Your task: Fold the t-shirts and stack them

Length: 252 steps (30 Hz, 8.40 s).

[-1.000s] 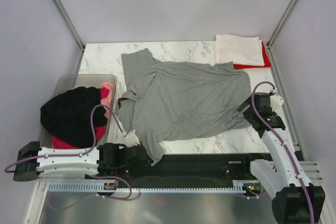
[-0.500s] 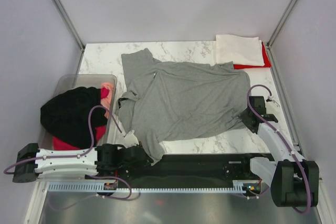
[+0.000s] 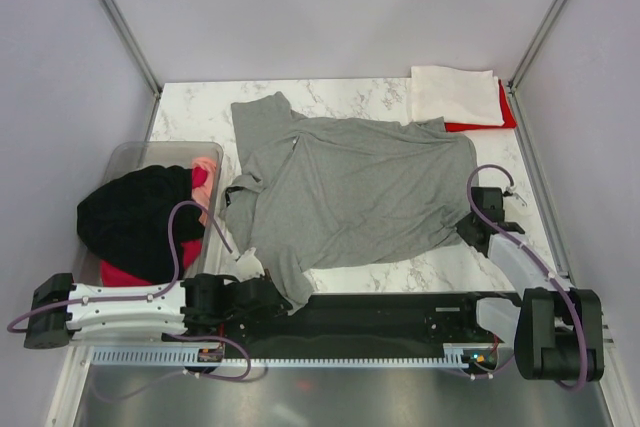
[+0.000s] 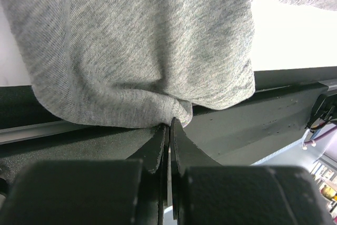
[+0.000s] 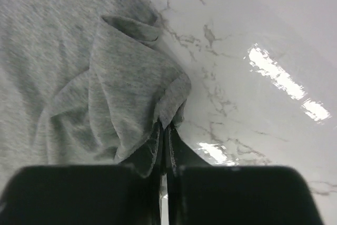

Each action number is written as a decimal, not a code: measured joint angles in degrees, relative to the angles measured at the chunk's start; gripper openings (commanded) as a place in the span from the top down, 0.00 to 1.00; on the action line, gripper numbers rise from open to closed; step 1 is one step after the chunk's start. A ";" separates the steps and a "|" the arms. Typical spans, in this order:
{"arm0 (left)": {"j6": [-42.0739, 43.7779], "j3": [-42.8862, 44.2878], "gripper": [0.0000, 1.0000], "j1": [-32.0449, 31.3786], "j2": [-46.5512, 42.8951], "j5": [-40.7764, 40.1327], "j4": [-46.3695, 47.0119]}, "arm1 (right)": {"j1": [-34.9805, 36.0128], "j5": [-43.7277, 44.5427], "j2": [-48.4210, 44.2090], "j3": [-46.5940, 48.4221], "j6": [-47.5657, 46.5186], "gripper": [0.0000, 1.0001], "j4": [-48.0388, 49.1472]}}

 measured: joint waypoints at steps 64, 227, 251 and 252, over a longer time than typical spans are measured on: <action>78.27 81.77 0.98 54.73 54.34 -4.66 -17.40 | -0.76 0.57 7.72 30.62 -3.08 1.00 -20.52; 69.57 84.04 0.98 70.12 93.55 20.02 24.55 | -11.08 -8.46 58.01 66.53 -21.20 0.40 1.60; 70.44 83.89 0.98 70.27 93.55 20.06 25.57 | -8.20 -2.19 64.70 70.18 -24.41 0.70 2.36; 70.44 83.89 0.98 70.27 93.55 20.06 25.57 | -8.22 -2.16 64.74 70.27 -24.41 0.74 2.49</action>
